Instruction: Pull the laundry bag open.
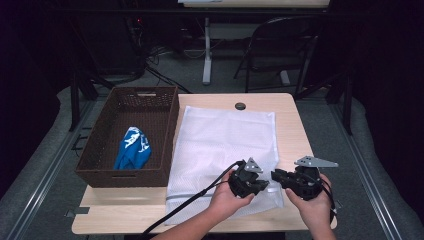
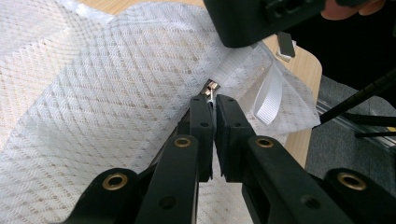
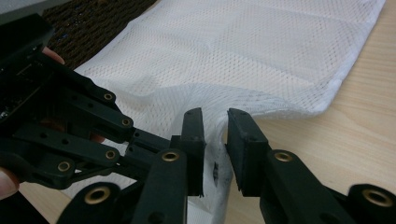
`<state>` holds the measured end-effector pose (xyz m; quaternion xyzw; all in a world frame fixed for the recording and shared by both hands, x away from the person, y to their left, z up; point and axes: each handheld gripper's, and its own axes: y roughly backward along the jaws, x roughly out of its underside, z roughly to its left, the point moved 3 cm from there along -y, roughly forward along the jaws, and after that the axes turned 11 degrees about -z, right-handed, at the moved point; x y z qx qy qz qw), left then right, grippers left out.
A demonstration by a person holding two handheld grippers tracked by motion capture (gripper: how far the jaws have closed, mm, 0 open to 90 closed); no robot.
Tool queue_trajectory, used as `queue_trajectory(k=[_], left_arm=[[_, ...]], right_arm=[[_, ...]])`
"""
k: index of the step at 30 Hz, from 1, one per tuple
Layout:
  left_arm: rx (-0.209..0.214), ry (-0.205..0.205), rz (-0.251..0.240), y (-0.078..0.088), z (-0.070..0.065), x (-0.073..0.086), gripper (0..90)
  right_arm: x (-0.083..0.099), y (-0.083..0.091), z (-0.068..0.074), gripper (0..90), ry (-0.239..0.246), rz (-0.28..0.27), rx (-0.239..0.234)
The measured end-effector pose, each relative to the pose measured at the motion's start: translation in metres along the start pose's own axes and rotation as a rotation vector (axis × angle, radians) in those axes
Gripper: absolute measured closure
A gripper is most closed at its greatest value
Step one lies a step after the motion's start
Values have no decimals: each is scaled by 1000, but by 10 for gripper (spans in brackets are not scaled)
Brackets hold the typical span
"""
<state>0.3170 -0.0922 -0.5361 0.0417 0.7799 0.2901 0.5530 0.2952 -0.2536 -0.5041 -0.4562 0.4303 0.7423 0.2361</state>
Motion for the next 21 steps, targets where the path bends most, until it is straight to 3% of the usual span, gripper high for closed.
queue_trajectory(k=[9,21], left_arm=[[-2,6,1,1,1,0,863],[2,10,-4,2,2,1,862]], right_arm=[[7,1,-4,709,-21,45,-2],[14,-5,-3,748,-45,93,-29]])
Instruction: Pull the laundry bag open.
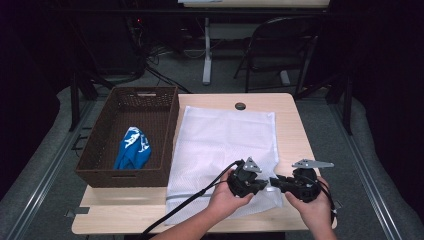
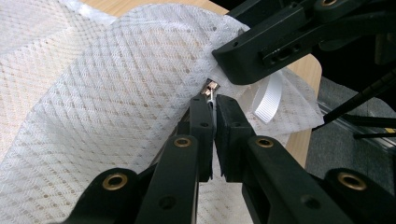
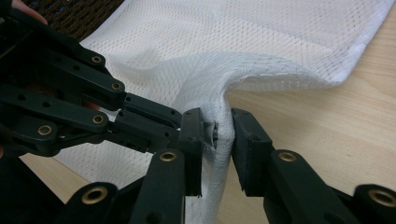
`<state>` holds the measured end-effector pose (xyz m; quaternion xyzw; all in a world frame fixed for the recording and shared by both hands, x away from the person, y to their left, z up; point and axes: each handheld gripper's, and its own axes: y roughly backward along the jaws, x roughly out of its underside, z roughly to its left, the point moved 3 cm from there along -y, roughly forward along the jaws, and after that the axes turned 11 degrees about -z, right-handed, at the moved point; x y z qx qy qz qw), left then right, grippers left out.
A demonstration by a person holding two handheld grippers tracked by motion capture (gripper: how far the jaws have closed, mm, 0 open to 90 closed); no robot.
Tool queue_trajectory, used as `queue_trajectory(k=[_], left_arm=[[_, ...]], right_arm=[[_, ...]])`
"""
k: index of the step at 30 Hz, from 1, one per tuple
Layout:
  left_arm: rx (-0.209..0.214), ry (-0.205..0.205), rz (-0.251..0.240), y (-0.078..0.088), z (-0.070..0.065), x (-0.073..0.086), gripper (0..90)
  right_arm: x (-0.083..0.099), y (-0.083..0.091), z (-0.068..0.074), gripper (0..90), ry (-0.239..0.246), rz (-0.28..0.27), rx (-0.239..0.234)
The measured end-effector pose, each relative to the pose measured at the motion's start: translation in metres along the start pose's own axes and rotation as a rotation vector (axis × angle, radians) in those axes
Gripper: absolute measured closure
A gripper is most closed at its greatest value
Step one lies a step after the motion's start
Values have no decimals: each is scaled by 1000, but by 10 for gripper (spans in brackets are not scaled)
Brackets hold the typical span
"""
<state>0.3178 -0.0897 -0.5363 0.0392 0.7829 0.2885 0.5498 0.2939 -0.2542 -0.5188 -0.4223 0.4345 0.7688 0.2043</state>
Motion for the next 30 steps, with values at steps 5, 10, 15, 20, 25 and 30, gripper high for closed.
queue_trajectory(k=[5,10,15,20,25,30], left_arm=[[0,-1,0,0,1,1,862],[-2,-3,8,0,2,2,862],[-3,-4,4,0,2,4,861],[-4,4,-5,0,3,5,852],[3,25,-4,1,6,8,816],[17,42,-2,1,7,10,802]], right_arm=[[1,-1,-1,755,-11,-7,-5],[3,-1,-1,820,-33,3,-25],[3,-1,0,846,-31,7,-42],[2,-1,2,850,-25,3,-42],[1,0,4,852,-22,-14,-40],[0,1,5,852,-16,-21,-37]])
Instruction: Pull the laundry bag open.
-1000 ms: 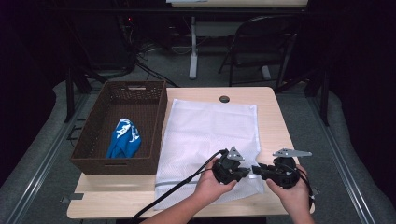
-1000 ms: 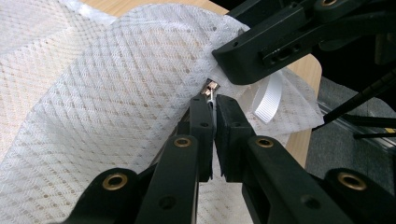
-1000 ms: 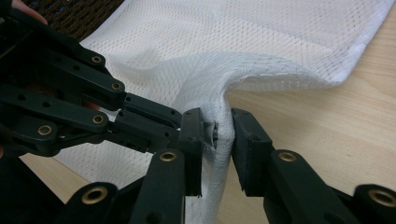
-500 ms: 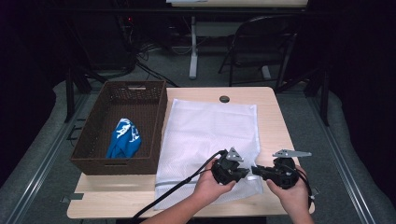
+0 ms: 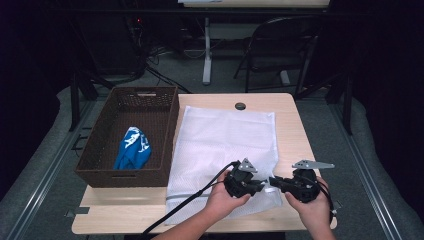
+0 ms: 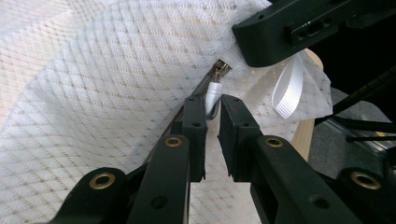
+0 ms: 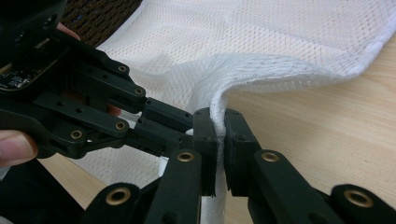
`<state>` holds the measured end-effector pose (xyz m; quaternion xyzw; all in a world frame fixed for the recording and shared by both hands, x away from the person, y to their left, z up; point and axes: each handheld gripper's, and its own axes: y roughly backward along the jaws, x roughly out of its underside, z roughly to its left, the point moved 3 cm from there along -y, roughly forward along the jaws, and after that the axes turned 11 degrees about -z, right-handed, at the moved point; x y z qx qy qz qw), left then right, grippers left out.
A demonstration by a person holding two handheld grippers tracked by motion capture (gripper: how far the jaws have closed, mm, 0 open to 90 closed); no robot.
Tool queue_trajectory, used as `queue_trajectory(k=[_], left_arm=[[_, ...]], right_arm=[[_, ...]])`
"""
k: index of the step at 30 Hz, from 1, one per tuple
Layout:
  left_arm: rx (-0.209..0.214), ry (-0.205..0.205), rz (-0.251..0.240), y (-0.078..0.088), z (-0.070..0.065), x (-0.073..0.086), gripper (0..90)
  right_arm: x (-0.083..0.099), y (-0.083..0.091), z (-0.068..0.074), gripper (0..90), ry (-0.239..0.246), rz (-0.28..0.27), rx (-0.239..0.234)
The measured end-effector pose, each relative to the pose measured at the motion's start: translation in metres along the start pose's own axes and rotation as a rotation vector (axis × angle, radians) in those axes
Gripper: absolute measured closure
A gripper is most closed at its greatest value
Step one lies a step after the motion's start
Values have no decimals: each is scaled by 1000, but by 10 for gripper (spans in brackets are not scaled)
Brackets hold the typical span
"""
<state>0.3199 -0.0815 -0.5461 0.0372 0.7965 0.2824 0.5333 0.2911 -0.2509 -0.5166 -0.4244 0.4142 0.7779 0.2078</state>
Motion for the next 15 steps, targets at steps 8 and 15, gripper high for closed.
queue_trajectory(k=[8,15], left_arm=[[16,3,-8,-2,-1,2,779],[31,12,0,-4,-1,3,739]], right_arm=[[-1,0,4,852,16,-7,-1],[-2,0,7,852,29,-20,-3]])
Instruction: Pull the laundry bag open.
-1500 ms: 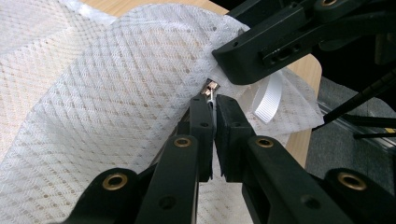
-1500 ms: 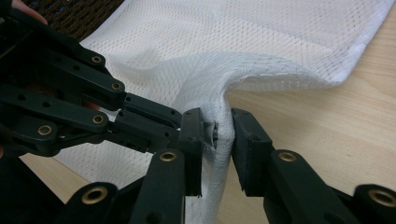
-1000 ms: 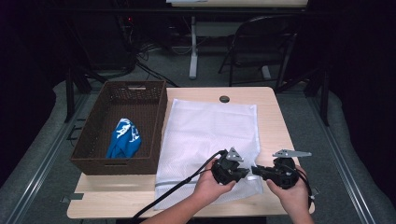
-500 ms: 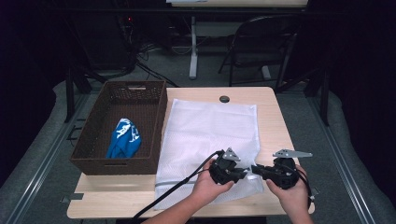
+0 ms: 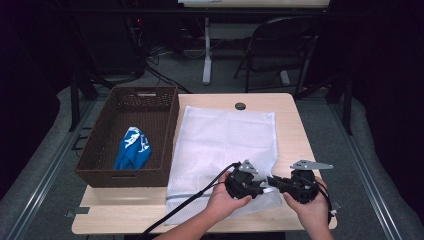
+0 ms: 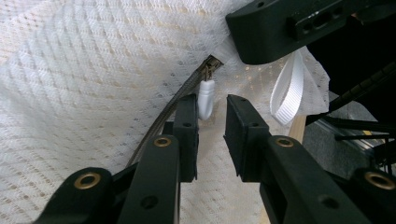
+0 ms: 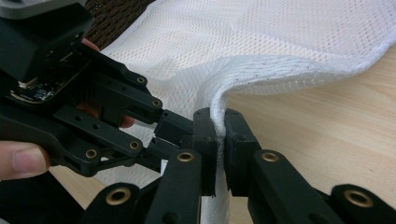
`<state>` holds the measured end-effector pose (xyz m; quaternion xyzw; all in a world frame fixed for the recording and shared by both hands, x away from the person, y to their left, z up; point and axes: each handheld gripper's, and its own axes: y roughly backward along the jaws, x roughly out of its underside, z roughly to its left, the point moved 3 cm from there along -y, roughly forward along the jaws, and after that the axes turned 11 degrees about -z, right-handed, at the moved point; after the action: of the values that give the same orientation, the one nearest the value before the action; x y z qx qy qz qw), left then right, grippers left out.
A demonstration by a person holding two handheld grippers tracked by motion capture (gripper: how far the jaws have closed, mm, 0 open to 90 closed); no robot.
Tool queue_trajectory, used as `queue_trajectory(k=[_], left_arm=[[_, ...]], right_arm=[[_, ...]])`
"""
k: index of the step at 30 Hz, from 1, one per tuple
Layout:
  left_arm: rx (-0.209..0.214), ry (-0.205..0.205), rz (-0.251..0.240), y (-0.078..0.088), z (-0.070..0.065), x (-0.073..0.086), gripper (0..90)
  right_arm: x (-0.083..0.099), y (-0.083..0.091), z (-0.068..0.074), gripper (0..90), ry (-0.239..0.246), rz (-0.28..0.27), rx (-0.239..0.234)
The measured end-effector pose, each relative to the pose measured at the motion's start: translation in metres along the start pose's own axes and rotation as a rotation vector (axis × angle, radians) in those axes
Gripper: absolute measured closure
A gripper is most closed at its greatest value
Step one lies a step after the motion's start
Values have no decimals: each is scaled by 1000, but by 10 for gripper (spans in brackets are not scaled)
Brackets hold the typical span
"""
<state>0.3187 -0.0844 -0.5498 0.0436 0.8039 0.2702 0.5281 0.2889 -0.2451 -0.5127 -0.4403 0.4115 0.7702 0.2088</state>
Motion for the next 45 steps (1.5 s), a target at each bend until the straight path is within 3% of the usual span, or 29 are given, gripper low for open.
queue_trajectory(k=[8,11,32,45], left_arm=[[26,25,-13,-1,-1,-1,759],[28,14,-19,0,-3,-1,776],[-17,53,-57,9,3,-6,846],[-18,39,-38,10,3,-6,861]], right_arm=[[0,-1,2,852,0,-11,-2],[0,-2,1,852,-1,-11,-1],[2,-3,2,852,-4,-9,-6],[4,-5,0,838,-19,-5,-12]])
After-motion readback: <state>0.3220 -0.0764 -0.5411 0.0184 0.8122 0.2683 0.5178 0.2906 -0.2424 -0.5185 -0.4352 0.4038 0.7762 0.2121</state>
